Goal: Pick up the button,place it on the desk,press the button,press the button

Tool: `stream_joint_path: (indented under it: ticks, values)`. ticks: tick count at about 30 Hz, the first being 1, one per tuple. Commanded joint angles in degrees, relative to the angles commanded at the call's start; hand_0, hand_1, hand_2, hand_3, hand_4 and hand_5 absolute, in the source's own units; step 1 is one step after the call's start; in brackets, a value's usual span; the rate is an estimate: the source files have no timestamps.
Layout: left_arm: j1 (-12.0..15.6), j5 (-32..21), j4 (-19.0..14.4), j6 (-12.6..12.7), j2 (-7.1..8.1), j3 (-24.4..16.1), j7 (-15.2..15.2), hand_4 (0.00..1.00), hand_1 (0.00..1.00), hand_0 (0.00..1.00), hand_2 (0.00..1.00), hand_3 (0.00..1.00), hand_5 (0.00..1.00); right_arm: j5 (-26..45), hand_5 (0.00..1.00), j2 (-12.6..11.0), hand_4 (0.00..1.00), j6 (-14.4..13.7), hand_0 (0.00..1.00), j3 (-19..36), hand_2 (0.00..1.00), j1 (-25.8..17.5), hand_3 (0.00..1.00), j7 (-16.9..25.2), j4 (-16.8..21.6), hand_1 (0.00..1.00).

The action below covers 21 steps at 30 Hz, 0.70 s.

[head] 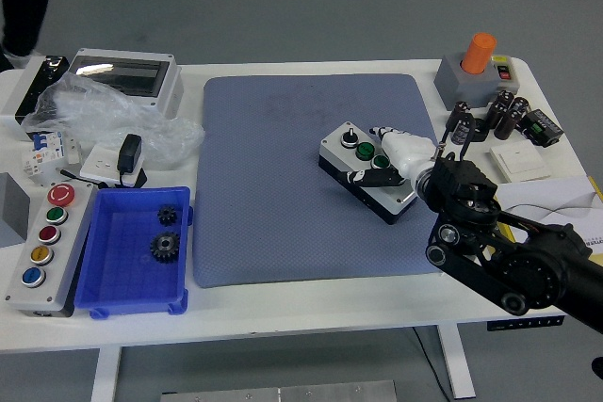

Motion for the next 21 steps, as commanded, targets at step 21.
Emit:
stream_joint_path:
  ticks: [21]
  values:
    - [-0.1, 1.1, -0.1, 0.2, 0.01, -0.9, -0.2, 0.644, 0.699, 0.683, 0.626, 0.64, 0.238, -3.2, 0.458, 0.0, 0.966, -4.0, 0.431, -2.9, 0.631, 0.2, 0.998, 0.0, -0.3, 0.56]
